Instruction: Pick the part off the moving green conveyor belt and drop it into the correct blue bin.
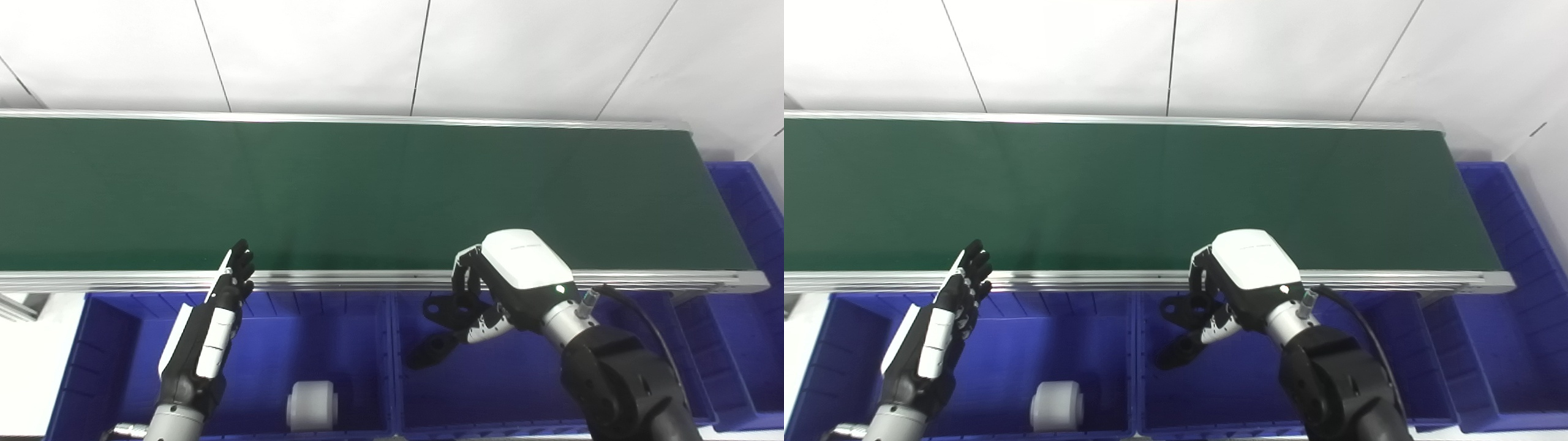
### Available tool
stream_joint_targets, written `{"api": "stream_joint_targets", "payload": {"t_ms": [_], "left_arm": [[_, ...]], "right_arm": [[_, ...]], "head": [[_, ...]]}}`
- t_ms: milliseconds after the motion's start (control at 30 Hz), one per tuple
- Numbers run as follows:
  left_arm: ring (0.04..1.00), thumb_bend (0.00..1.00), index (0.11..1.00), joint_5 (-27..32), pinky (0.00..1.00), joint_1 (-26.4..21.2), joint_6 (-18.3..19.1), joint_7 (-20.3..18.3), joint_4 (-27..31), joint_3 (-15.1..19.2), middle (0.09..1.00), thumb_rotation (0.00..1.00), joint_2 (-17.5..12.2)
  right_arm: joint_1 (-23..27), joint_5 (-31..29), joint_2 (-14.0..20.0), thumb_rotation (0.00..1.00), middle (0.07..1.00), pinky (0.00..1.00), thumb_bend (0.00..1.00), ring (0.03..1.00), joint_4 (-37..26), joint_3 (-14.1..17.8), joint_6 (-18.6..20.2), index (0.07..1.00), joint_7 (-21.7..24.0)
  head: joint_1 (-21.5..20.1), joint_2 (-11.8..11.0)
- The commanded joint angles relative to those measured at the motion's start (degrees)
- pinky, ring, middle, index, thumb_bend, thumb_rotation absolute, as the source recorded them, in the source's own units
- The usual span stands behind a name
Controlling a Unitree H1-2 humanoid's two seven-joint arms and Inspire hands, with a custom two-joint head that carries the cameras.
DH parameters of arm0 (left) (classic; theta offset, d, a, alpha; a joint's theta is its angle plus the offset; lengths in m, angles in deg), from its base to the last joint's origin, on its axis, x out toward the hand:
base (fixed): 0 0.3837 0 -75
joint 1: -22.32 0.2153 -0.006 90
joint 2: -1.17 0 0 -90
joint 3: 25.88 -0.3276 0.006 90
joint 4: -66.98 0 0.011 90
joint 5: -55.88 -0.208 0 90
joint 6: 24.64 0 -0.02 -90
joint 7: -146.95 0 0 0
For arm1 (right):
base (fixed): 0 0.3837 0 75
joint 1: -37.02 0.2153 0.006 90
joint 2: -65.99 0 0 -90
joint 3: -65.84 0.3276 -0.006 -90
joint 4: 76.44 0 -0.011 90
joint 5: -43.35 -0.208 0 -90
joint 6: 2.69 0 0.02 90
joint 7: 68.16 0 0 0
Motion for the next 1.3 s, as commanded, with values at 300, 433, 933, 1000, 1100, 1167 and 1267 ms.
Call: {"api": "stream_joint_targets", "payload": {"t_ms": [300, 433, 933, 1000, 1100, 1167, 1267], "left_arm": [[1.0, 0.76, 1.0, -0.27, 1.0, -0.48, -0.45, -0.26, 2.21, -0.25, 1.0, 0.99, -0.05], [1.0, 0.76, 1.0, -0.57, 1.0, -0.42, -0.38, -0.17, 2.53, -0.45, 1.0, 1.0, -0.04], [0.976, 0.81, 1.0, -5.3, 0.99, 1.55, -1.21, 1.51, 3.46, -2.83, 1.0, 1.0, 2.55], [0.975, 0.81, 1.0, -6.38, 0.99, 2.09, -2.14, 1.77, 3.2, -3.4, 1.0, 1.0, 2.99], [0.96, 0.79, 1.0, -8.02, 0.96, 2.83, -4.0, 2.64, 2.56, -4.22, 1.0, 1.0, 3.81], [0.957, 0.79, 1.0, -8.92, 0.95, 3.21, -4.88, 3.23, 2.24, -4.79, 1.0, 1.0, 4.34], [0.96, 0.77, 1.0, -10.38, 0.96, 3.87, -5.96, 3.94, 1.71, -5.57, 1.0, 1.0, 5.28]], "right_arm": [[-2.88, 10.37, -3.06, 0.69, 0.864, 0.84, 1.0, 0.834, -2.77, 1.71, -7.57, 0.846, 4.64], [-2.77, 10.34, -4.03, 0.73, 0.881, 0.87, 1.0, 0.856, -3.15, 2.54, -8.79, 0.865, 6.12], [-8.88, -4.91, -9.62, 0.78, 0.783, 0.63, 1.0, 0.725, -3.86, 7.0, -10.32, 0.823, -9.13], [-10.91, -8.85, -11.2, 0.8, 0.776, 0.6, 1.0, 0.71, -3.84, 7.52, -10.17, 0.82, -12.8], [-14.63, -15.16, -14.66, 0.82, 0.773, 0.58, 1.0, 0.709, -3.72, 8.06, -9.13, 0.826, -17.74], [-17.22, -19.75, -16.77, 0.82, 0.776, 0.59, 1.0, 0.713, -3.14, 8.43, -8.9, 0.832, -20.77], [-20.81, -29.25, -19.79, 0.82, 0.792, 0.6, 1.0, 0.729, -0.46, 9.43, -10.17, 0.842, -25.78]], "head": [[0.77, 0.12], [1.23, 0.1], [9.54, -0.36], [12.43, -0.38], [15.28, -0.63], [17.74, -0.93], [22.75, -2.04]]}}
